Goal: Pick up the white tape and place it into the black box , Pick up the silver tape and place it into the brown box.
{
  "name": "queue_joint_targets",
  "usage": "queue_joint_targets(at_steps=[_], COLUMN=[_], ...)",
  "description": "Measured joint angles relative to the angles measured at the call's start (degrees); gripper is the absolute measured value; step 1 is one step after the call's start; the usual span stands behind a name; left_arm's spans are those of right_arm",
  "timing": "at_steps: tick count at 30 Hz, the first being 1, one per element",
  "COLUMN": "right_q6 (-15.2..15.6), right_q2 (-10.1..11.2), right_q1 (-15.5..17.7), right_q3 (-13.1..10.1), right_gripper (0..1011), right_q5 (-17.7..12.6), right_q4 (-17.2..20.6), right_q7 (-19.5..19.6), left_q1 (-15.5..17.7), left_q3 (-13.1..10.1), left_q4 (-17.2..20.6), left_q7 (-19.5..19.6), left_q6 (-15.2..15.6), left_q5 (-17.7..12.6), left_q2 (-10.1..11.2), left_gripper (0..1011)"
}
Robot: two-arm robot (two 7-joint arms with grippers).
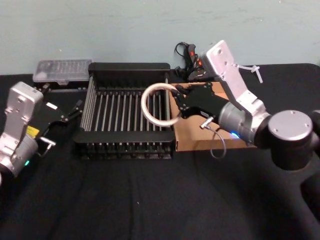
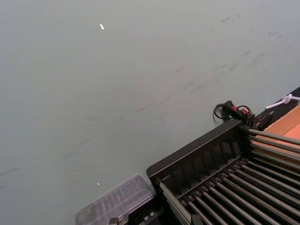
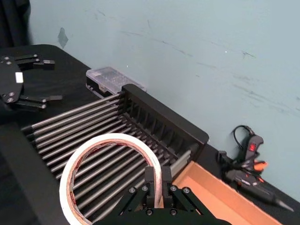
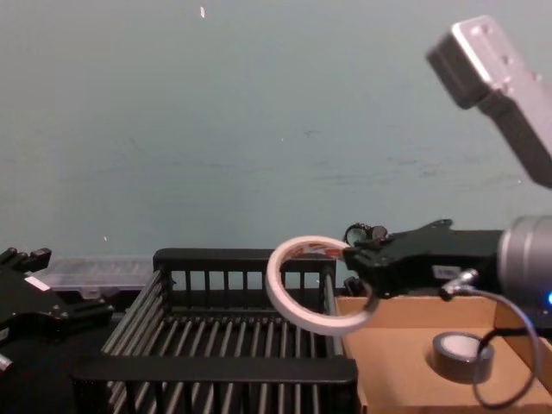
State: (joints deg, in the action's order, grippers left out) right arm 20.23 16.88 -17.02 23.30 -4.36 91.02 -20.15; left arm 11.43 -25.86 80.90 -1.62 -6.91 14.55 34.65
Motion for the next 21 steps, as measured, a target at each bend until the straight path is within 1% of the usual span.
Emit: queue_joint_targets(at_steps=[1,2,4,5,8,16,21], right_q6=[-0.43,-1.41,-2.42,-3.52,-5.54,-9.82,-11.27], right_q2=[-0.3,-0.89,-1.5,-2.05,-2.9,-4.35,-5.46], right_q1=[-0.45,-1.4,-2.38,-3.26,-4.89,-8.32,-10.06], right_q3=[0.19,0.58,0.98,1.38,2.15,3.93,4.7], right_gripper=[95,95,95,95,95,95,95], right_q5=[0.14,0.44,0.75,1.02,1.51,2.33,2.95], right_q4=[-0.82,-2.47,-4.13,-5.71,-8.52,-14.29,-17.4], right_q7=[0.0,-0.01,-0.05,-0.14,-0.56,-2.23,-2.22], left_q1=[0.0,0.0,0.0,0.0,0.0,0.0,0.0], left_q3=[0.0,0.0,0.0,0.0,0.0,0.0,0.0], left_q4=[0.0,0.0,0.0,0.0,0.0,0.0,0.0], left_q7=[0.0,0.0,0.0,0.0,0.0,0.0,0.0], left_q6=[0.0,0.0,0.0,0.0,0.0,0.0,0.0], left_q5=[0.0,0.0,0.0,0.0,0.0,0.0,0.0], left_q2=[0.0,0.0,0.0,0.0,-0.01,0.0,0.0], left_gripper=[1001,1001,1001,1001,1001,1001,1001])
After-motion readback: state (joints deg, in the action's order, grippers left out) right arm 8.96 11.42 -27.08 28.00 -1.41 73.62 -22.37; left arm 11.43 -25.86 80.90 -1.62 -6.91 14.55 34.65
